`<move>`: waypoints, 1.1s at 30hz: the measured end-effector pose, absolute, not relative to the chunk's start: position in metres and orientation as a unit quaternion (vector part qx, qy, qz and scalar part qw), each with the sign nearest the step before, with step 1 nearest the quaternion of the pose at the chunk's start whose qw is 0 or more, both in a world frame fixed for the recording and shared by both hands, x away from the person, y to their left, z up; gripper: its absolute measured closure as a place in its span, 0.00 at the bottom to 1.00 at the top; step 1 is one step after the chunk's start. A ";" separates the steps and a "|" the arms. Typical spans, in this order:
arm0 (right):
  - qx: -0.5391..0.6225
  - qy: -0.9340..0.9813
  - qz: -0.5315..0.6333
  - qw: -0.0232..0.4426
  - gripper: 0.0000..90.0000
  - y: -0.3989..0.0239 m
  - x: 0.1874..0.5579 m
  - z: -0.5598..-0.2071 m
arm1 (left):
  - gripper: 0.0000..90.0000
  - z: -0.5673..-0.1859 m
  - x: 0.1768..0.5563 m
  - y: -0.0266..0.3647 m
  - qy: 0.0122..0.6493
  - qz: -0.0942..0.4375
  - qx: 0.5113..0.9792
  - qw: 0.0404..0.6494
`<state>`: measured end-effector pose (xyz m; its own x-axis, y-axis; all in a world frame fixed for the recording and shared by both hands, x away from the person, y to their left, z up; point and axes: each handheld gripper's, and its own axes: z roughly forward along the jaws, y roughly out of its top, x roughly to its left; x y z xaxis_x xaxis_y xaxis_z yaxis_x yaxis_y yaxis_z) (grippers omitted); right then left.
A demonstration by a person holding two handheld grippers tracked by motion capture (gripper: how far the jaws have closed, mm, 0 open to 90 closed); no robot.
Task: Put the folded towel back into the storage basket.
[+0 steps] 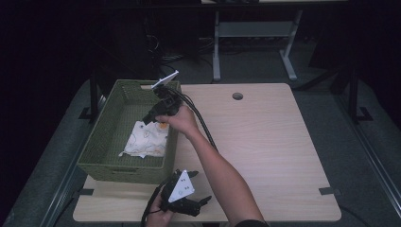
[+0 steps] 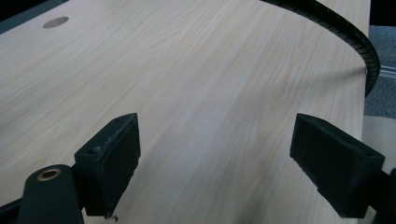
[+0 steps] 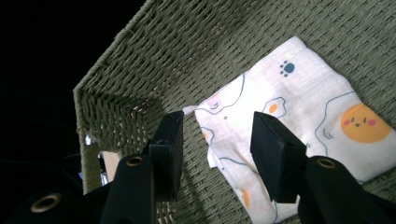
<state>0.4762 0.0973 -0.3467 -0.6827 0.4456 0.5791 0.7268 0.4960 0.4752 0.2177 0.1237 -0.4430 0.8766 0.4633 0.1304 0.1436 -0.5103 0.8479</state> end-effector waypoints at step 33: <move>-0.346 -0.832 -0.388 0.194 0.50 0.056 0.463 -0.316 | 0.18 -0.441 0.217 0.125 0.177 0.177 0.854 0.455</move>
